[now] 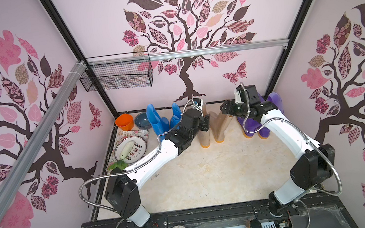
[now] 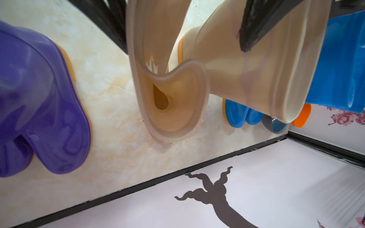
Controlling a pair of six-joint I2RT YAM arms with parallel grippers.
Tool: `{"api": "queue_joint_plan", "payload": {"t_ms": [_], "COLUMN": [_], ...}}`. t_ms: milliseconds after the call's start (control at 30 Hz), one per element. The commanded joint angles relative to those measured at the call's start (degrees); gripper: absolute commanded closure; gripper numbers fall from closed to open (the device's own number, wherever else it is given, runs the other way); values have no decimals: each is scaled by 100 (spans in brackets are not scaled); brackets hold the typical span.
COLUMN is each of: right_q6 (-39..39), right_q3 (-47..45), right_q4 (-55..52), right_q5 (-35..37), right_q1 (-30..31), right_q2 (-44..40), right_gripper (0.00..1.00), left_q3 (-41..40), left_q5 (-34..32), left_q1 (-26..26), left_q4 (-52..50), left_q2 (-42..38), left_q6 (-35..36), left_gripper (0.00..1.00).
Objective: Match and arrange rain boots in pairs
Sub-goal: Adjust the rain boot at the center of the board.
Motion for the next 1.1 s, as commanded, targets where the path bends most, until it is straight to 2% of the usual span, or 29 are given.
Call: {"api": "queue_joint_plan", "payload": {"t_ms": [0, 100, 467, 833, 933, 1067], "right_q6": [-346, -540, -918, -1269, -1413, -1621], "right_q3": [184, 307, 539, 699, 460, -194], "right_q4": [-229, -371, -536, -259, -21, 352], "right_q5": [209, 316, 604, 655, 725, 1157], "right_q1": [11, 11, 11, 11, 11, -61], "right_q2": [-140, -113, -163, -722, -1058, -1856], "right_gripper": [5, 0, 0, 0, 0, 0], "left_q3": [36, 194, 769, 1174, 1142, 880], "left_q5": [-283, -315, -219, -121, -237, -470], "left_q1": [-31, -33, -16, -9, 41, 219], "left_q4": [-199, -468, -1135, -1357, -1461, -1610], "left_q2": [-185, -197, -151, -482, -689, -1291], "left_q6": [134, 227, 559, 964, 1098, 1258], "left_gripper": [41, 39, 38, 37, 38, 38]}}
